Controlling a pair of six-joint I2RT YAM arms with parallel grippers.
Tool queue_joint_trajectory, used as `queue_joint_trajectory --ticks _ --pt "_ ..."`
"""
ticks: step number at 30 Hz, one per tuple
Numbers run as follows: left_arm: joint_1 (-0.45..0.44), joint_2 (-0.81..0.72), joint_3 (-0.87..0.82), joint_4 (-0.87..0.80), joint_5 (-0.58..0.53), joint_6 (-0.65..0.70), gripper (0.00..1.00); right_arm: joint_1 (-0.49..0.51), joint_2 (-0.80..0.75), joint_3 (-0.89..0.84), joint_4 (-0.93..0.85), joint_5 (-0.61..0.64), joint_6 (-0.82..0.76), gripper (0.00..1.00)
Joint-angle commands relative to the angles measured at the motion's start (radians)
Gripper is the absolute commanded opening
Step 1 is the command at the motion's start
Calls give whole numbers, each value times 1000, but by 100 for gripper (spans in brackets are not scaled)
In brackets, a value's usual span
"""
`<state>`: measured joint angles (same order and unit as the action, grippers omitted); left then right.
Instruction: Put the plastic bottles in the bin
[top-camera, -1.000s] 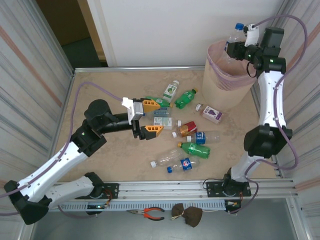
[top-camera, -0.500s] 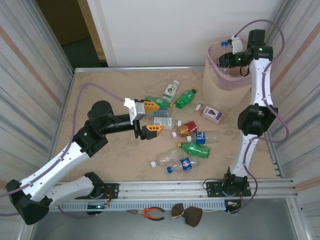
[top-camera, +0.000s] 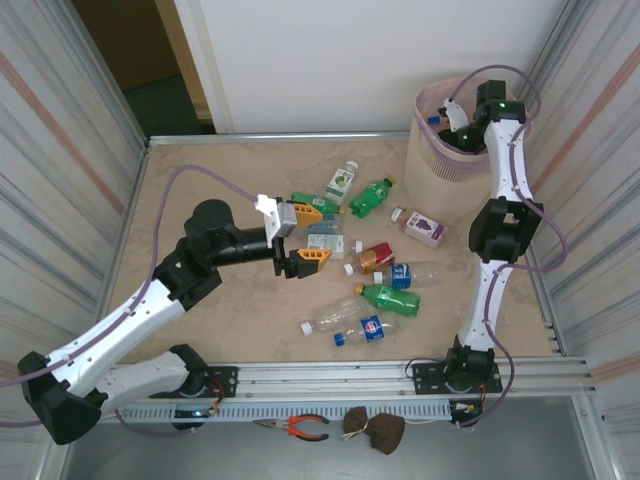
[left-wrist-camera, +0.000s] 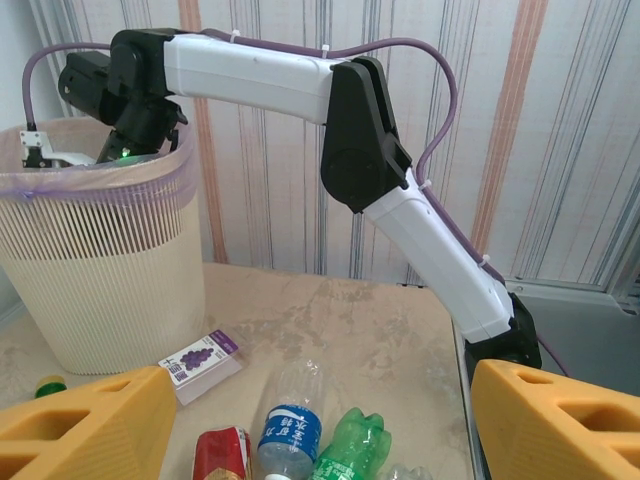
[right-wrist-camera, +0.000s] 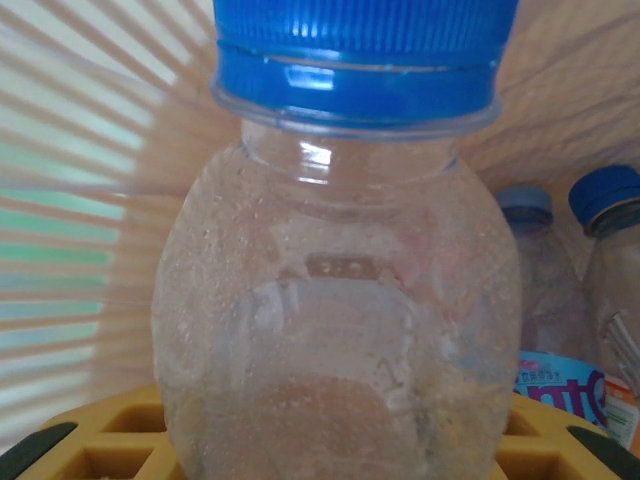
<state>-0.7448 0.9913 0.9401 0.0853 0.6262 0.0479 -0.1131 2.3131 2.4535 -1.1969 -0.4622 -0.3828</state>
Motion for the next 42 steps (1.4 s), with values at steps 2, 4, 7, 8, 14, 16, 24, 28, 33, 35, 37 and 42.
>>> queue_joint_trajectory --ticks 2,4,7,8,14,16,24,28,33,35,37,42 --pt "12 -5 -6 34 1 -13 78 21 70 -11 -37 44 -48 43" --pt "12 -8 -6 32 0 -12 78 23 92 -12 -35 52 -50 44" --pt "12 -10 -10 31 -2 -13 78 26 122 -11 -29 62 -50 44" --pt "12 -11 -10 29 -2 -12 78 27 133 -11 -26 65 -50 45" --pt "13 -12 -6 24 -3 -11 78 32 168 -11 -17 102 -43 52" --pt "13 -12 -5 19 -5 -11 78 33 165 -11 -12 107 -38 58" --pt "14 -27 -4 7 -7 -14 78 30 73 -10 13 123 -12 78" --pt "14 -34 -5 4 -8 -15 78 26 12 -10 26 121 3 81" --pt "13 -35 5 -7 -8 -12 77 13 -62 -8 50 88 32 82" --pt "13 -34 8 -10 -9 -10 78 3 -88 -8 60 69 45 82" --pt "13 -32 9 -12 -10 -8 78 -4 -116 -9 70 54 57 83" --pt "13 -18 25 -46 -29 11 78 -15 -181 -2 101 59 77 84"
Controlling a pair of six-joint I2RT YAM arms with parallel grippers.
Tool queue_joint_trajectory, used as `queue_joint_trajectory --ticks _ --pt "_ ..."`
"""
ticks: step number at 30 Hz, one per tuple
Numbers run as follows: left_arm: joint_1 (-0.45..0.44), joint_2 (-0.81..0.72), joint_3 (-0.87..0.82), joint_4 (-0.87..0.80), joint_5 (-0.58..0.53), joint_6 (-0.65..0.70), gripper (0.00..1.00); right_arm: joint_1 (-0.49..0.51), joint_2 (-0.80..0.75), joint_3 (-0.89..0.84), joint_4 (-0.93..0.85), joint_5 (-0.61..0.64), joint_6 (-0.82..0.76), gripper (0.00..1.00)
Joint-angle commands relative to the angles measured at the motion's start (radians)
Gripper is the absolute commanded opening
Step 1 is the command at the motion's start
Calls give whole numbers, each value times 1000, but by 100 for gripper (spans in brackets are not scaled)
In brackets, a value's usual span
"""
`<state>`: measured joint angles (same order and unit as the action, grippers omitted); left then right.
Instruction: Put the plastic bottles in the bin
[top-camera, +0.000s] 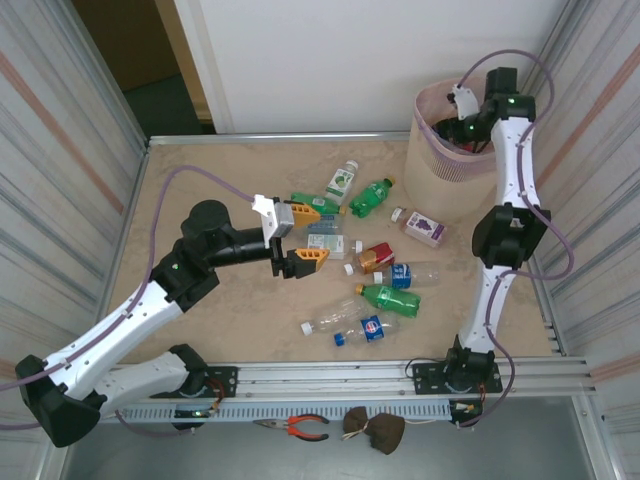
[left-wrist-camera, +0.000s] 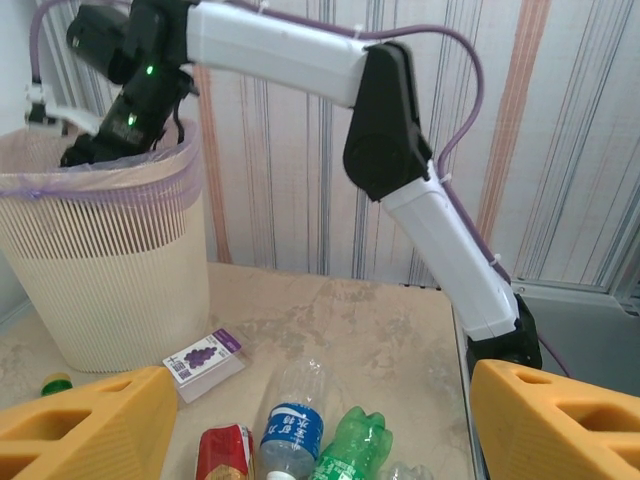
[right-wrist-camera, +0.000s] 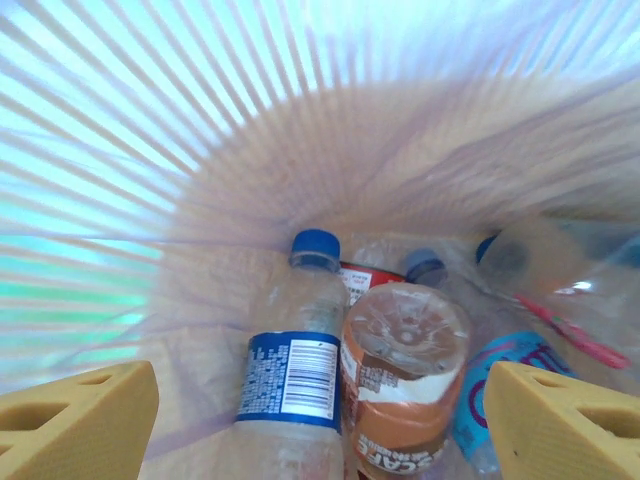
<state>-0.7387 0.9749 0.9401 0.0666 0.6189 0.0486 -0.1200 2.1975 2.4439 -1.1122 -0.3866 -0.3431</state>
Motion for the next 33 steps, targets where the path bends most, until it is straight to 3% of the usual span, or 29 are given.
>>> queue_joint_trajectory --ticks 1,15,22,33 --pt "6 4 35 -45 -29 18 77 -10 -82 7 25 -11 43 84" --pt "27 155 161 -320 -154 177 77 -10 -293 -32 72 35 98 84" --pt "66 322 290 -527 -216 302 76 27 -497 -239 158 44 107 85" --pt "87 610 452 -759 -256 627 73 67 -795 -559 252 45 137 87"
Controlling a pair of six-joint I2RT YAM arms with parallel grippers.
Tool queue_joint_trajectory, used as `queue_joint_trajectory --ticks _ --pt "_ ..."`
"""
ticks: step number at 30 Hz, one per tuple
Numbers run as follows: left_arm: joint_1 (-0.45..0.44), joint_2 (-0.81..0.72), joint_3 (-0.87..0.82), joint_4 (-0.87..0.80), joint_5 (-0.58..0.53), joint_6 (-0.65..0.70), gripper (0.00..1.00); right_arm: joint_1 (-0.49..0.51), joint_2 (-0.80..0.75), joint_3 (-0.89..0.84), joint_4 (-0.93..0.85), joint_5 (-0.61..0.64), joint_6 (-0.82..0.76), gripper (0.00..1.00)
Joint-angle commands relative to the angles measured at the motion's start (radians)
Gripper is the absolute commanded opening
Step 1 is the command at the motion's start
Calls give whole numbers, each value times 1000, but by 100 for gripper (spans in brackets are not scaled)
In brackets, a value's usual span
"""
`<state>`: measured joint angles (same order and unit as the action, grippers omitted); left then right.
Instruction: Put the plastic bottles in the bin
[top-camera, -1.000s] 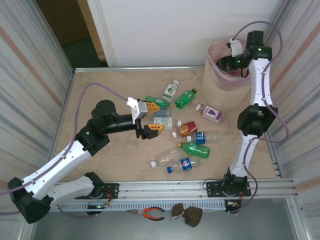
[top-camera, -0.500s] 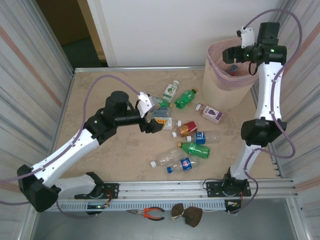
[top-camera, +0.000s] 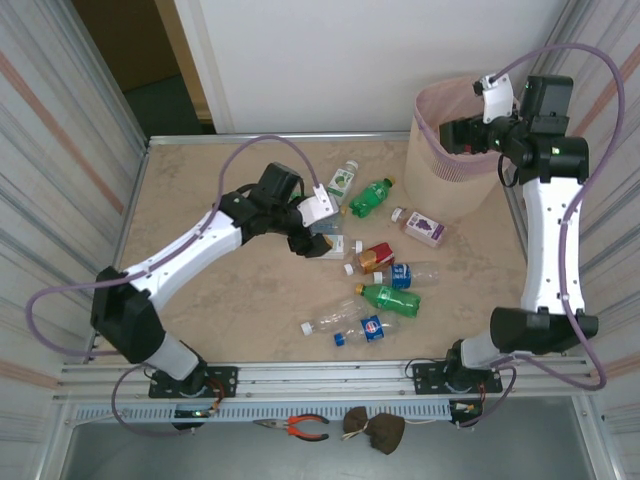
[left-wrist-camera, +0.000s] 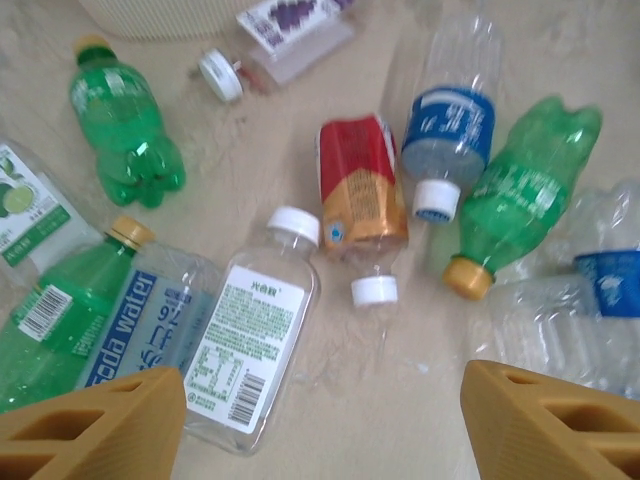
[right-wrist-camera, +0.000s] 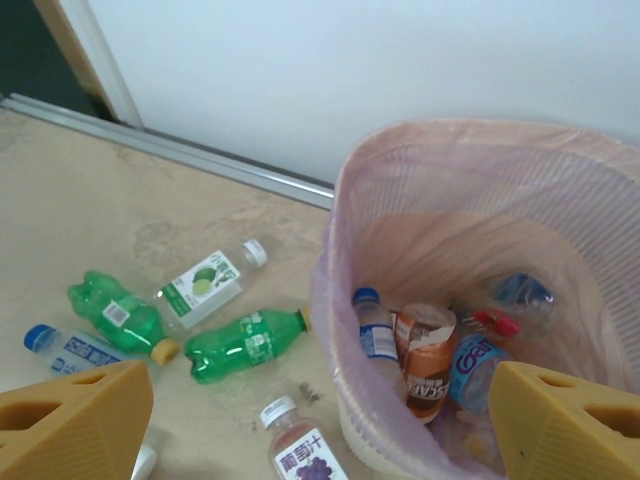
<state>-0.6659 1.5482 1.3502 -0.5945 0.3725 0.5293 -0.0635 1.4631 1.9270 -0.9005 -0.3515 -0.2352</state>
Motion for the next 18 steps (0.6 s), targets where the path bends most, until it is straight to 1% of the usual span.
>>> queue_joint_trajectory --ticks 1,5,10,18 --pt "14 56 44 -106 -17 186 72 10 -82 -71 42 10 31 87" --pt "14 114 28 -88 -37 338 71 14 -141 -129 37 12 31 87" --pt "15 196 7 -11 -80 453 71 17 -182 -170 31 12 28 87" --pt "18 326 18 84 -137 490 73 21 -199 -192 8 8 19 87"
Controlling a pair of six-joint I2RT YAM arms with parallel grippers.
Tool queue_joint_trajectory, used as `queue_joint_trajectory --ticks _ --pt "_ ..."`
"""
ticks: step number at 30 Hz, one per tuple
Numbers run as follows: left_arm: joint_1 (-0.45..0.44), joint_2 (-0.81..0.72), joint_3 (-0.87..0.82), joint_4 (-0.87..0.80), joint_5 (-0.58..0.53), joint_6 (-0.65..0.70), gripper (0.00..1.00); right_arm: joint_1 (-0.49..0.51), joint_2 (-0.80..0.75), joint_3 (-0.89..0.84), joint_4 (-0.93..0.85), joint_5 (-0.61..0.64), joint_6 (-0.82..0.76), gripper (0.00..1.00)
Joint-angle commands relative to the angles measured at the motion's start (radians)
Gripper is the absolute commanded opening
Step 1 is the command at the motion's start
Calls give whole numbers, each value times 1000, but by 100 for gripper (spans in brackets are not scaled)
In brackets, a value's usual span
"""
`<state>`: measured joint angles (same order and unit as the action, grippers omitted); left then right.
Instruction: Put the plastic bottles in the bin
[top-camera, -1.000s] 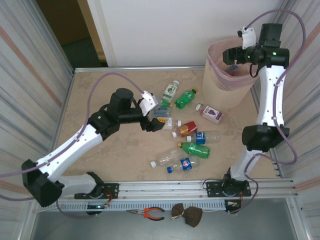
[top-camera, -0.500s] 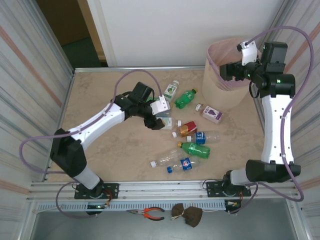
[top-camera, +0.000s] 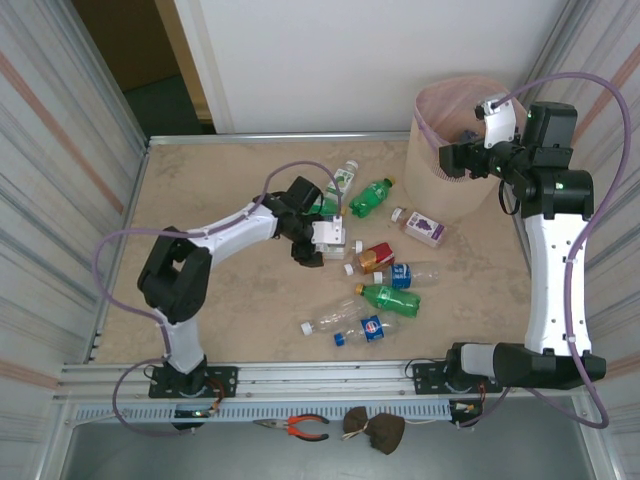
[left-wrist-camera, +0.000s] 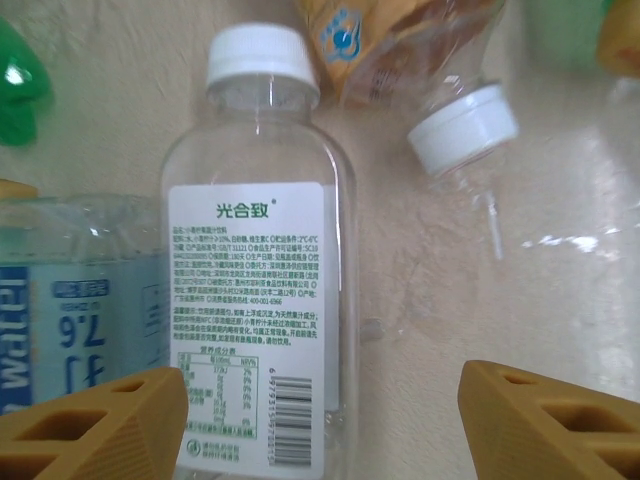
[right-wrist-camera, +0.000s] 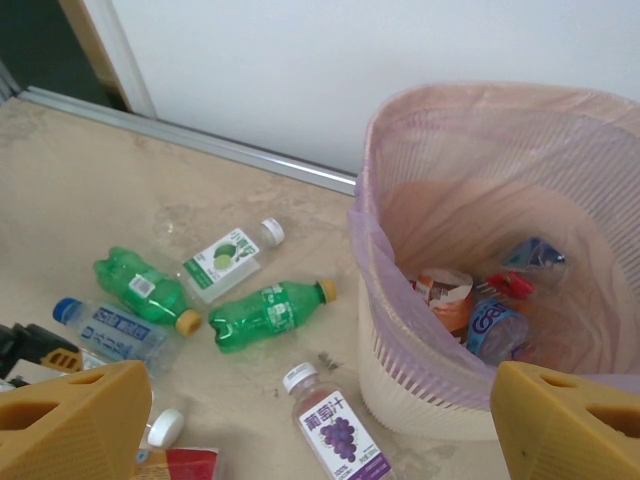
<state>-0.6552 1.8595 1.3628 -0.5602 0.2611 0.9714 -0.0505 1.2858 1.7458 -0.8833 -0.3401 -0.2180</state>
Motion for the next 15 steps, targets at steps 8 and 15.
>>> queue_joint_trajectory --ticks 8,15 --pt "20 89 5 121 -65 35 73 13 -32 -20 -17 8 -9 88" --pt "29 121 15 100 -52 20 74 14 -29 -17 -17 6 -9 88"
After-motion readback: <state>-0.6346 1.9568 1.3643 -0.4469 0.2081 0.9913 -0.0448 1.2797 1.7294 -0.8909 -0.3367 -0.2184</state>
